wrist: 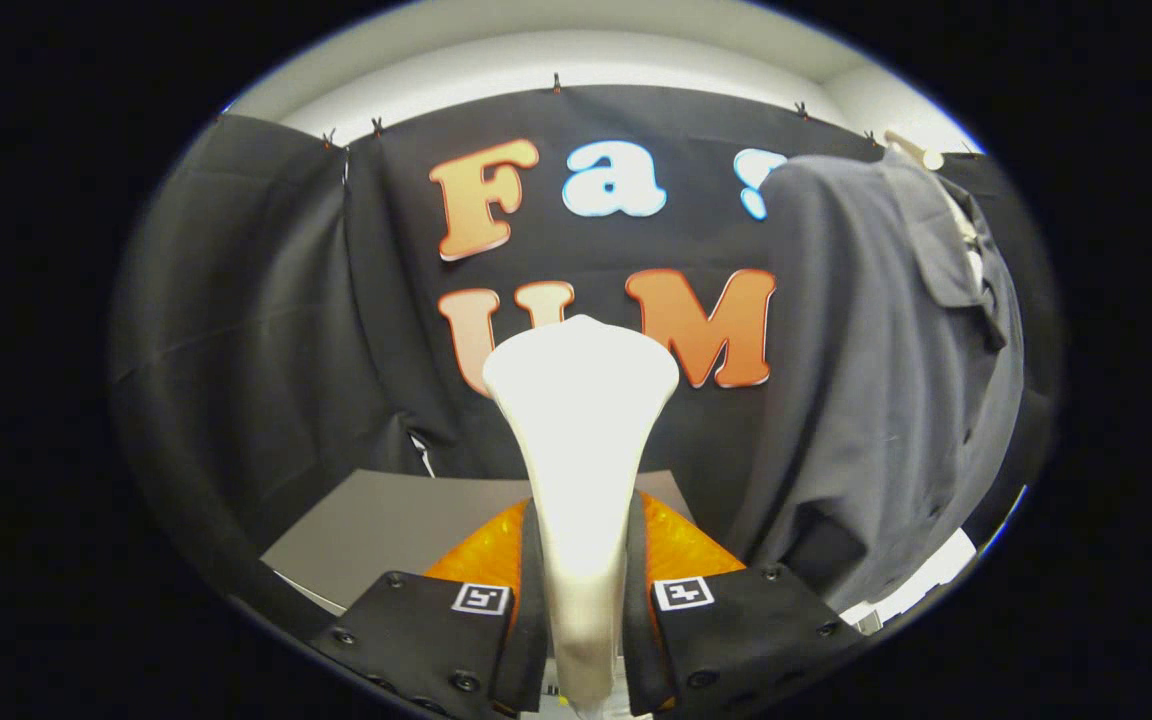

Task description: Iron the clothes twice with a garment steamer, once on the left side and once on the right side.

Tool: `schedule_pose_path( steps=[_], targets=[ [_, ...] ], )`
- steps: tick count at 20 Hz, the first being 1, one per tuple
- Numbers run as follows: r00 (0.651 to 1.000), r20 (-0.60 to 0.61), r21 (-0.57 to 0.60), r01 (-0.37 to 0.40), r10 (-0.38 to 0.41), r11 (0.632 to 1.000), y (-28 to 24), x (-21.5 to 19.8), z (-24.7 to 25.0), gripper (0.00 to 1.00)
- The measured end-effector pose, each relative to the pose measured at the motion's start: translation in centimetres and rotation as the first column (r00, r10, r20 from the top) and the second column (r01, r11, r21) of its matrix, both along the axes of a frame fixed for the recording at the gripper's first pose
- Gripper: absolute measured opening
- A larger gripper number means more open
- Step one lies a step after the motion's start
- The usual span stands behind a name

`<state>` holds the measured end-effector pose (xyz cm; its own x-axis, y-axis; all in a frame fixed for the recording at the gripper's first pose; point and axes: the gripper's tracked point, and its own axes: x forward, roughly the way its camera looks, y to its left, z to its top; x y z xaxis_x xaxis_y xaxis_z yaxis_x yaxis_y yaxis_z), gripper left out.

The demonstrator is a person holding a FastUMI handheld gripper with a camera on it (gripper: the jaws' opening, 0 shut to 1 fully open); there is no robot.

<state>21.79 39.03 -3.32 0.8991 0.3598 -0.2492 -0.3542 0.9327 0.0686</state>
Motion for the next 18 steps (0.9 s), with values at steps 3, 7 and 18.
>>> schedule_pose_path(
  steps=[3,7,18],
  targets=[
    [0.997,0.075,0.038,0.012,-0.015,0.999,-3.5,-2.6,3.6,0.39],
    [0.979,0.184,0.063,0.084,-0.094,0.995,-10.0,-4.3,7.7,0.38],
    [0.947,0.206,0.071,0.235,-0.244,0.969,-24.0,1.3,6.7,0.39]
  ],
)
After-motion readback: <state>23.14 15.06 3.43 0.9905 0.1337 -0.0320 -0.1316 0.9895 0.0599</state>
